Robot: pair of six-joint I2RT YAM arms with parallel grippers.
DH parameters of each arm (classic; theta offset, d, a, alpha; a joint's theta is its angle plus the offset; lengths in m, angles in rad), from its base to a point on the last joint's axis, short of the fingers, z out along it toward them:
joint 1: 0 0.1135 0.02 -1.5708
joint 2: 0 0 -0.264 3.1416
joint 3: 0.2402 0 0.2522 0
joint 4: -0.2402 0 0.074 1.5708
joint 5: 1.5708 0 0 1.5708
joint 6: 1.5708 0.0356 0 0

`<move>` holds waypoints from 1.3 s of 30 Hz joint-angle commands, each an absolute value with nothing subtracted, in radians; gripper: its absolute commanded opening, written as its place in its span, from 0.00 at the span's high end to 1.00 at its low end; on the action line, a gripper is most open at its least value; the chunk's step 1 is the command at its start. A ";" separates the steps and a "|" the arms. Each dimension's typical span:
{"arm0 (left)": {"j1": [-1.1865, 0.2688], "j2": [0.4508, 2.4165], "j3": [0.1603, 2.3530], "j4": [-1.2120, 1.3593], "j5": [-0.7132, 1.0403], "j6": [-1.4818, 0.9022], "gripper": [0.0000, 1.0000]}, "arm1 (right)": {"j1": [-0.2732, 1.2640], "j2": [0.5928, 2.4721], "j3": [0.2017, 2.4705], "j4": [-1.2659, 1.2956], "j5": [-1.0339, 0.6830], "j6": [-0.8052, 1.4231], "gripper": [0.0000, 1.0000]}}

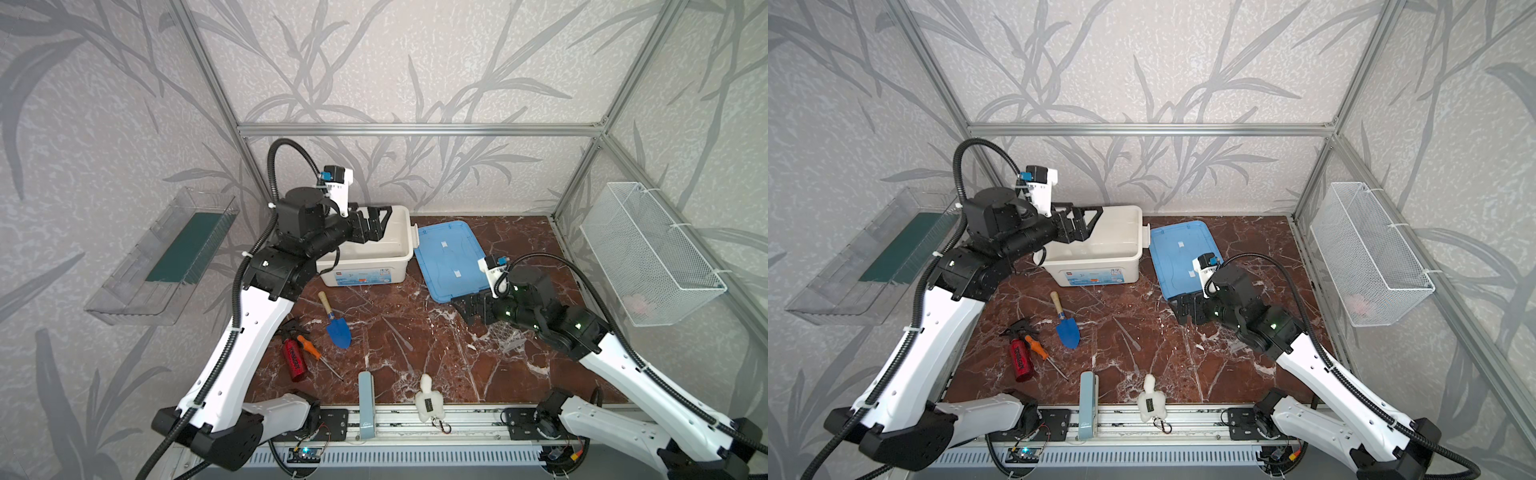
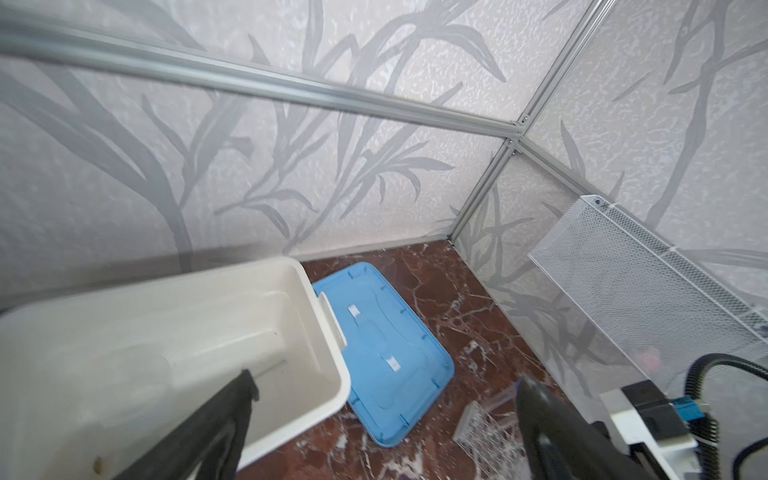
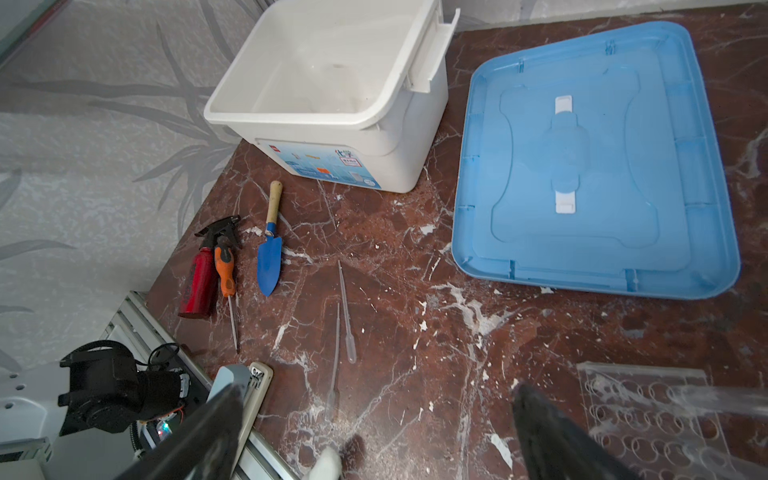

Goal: Organize the chemistry lab equipment
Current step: 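Open the left gripper to drop the rod and move back toward the pipettes, then lower the left gripper over the clear plastic pipette and close on it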

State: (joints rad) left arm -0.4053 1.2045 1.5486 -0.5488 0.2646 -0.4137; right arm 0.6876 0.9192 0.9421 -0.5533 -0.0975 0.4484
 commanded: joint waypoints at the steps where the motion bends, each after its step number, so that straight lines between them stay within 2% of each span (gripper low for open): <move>1: -0.484 1.143 1.465 -0.683 0.160 -0.675 0.01 | 0.686 0.883 0.896 -0.571 -0.083 0.471 0.01; 9: -0.717 1.050 1.127 -0.665 0.039 -0.846 0.01 | 0.687 0.882 0.826 -0.530 -0.109 0.487 0.01; 12: -0.794 1.059 1.012 -0.629 -0.009 -0.931 0.06 | 0.686 0.895 0.808 -0.510 -0.123 0.491 0.01; 16: -0.906 1.149 0.985 -0.676 -0.140 -0.945 0.14 | 0.686 0.903 0.793 -0.494 -0.120 0.493 0.01; 20: -0.936 1.261 0.970 -0.661 -0.125 -0.993 0.25 | 0.686 0.905 0.780 -0.476 -0.119 0.493 0.01; 23: -0.945 1.303 0.914 -0.523 -0.068 -1.078 0.35 | 0.686 0.910 0.775 -0.470 -0.118 0.493 0.01; 25: -0.949 1.324 0.883 -0.470 -0.059 -1.147 0.38 | 0.686 0.911 0.775 -0.473 -0.115 0.490 0.01; 35: -0.956 1.398 0.830 -0.452 -0.095 -1.421 0.43 | 0.686 0.909 0.757 -0.454 -0.117 0.494 0.01; 39: -0.956 1.381 0.748 -0.355 -0.126 -1.532 0.43 | 0.686 0.944 0.774 -0.476 -0.118 0.484 0.01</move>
State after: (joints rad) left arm -0.9501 1.3849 0.7902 -0.4114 -0.0750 -1.3891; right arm 0.6876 0.9249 0.7673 -0.4755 -0.1135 0.4858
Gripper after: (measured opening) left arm 0.569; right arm 0.991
